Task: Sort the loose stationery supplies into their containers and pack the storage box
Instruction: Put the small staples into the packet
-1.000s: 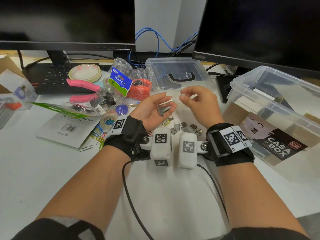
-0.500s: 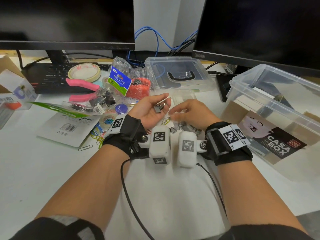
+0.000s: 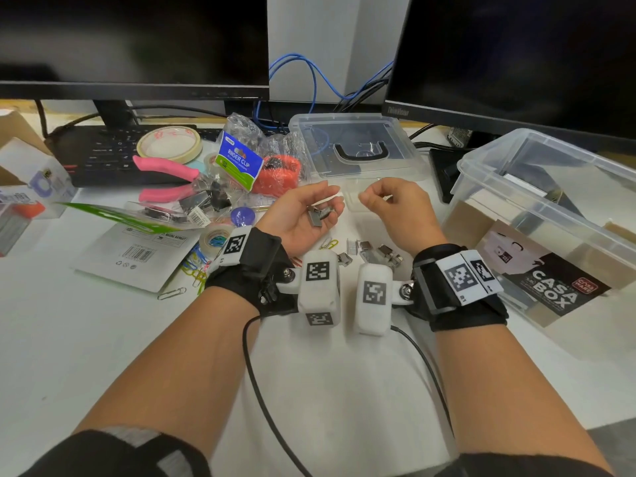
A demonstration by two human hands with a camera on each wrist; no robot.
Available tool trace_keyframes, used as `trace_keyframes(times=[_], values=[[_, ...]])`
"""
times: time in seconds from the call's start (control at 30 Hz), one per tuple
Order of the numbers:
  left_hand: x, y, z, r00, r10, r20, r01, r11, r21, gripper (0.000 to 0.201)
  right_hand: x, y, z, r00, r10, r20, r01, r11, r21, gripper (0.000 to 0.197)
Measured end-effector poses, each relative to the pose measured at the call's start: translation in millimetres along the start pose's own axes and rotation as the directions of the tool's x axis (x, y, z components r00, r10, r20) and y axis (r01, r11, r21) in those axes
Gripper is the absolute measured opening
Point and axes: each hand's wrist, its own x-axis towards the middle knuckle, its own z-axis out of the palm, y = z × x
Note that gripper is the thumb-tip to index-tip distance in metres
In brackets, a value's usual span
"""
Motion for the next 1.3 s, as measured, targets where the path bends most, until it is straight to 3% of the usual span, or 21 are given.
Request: trace_keyframes(times=[0.1, 0.2, 0.27, 0.43, 0.5, 0.57, 0.73, 0.87, 1.1, 1.2, 1.3], values=[[-1, 0, 1, 1.000, 0.006, 0.013, -0.006, 1.000, 0.012, 0.023, -2, -1, -1, 0.999, -0.002, 0.032, 0.002, 1.000, -0.002, 0.012], [-4, -2, 2, 0.999, 0.011, 0.050, -0.013, 0.999, 0.051, 0.032, -6, -9, 0, 0.997, -0.079, -0.012, 0.080, 0.983, 0.166, 0.011], [-7, -3, 4, 0.996, -0.006, 0.090, -0.002, 0.996, 0.086, 0.026, -9, -15, 2, 0.993, -0.122, -0.001, 0.119, 0.965, 0.235, 0.010], [-3, 0, 2, 0.999, -0.036, 0.027, 0.034, 0.997, 0.064, 0.023, -6, -10, -2, 0.998, -0.047, -0.048, 0.053, 0.989, 0.137, 0.019], [0, 1, 0, 0.999, -0.034, 0.006, 0.034, 0.999, 0.042, 0.023, -8, -6, -6, 0.993, 0.010, 0.116, -0.006, 0.999, -0.042, 0.018], [3, 2, -2, 1.000, -0.017, -0.014, 0.017, 1.000, 0.027, 0.023, -11, -5, -7, 0.950, 0.087, 0.299, -0.030, 0.982, -0.188, 0.019], [5, 1, -3, 0.999, -0.009, -0.039, 0.009, 1.000, 0.015, 0.026, -12, -11, -8, 0.920, 0.123, 0.372, -0.030, 0.968, -0.248, 0.025], [5, 1, -2, 0.999, -0.011, -0.051, 0.012, 1.000, 0.021, 0.026, -12, -13, -6, 0.930, 0.111, 0.351, -0.025, 0.970, -0.241, 0.013], [3, 1, -2, 0.998, -0.006, -0.057, 0.008, 0.999, 0.038, 0.024, -11, -12, -4, 0.943, 0.090, 0.321, -0.013, 0.972, -0.236, 0.012], [1, 0, -1, 0.999, 0.005, -0.043, -0.004, 1.000, 0.027, 0.021, -9, -8, -4, 0.984, 0.029, 0.178, 0.000, 0.987, -0.161, 0.012], [-1, -1, 2, 1.000, -0.020, 0.008, 0.020, 1.000, 0.023, 0.024, -7, -9, -2, 0.994, -0.096, -0.049, 0.099, 0.993, 0.066, 0.013]])
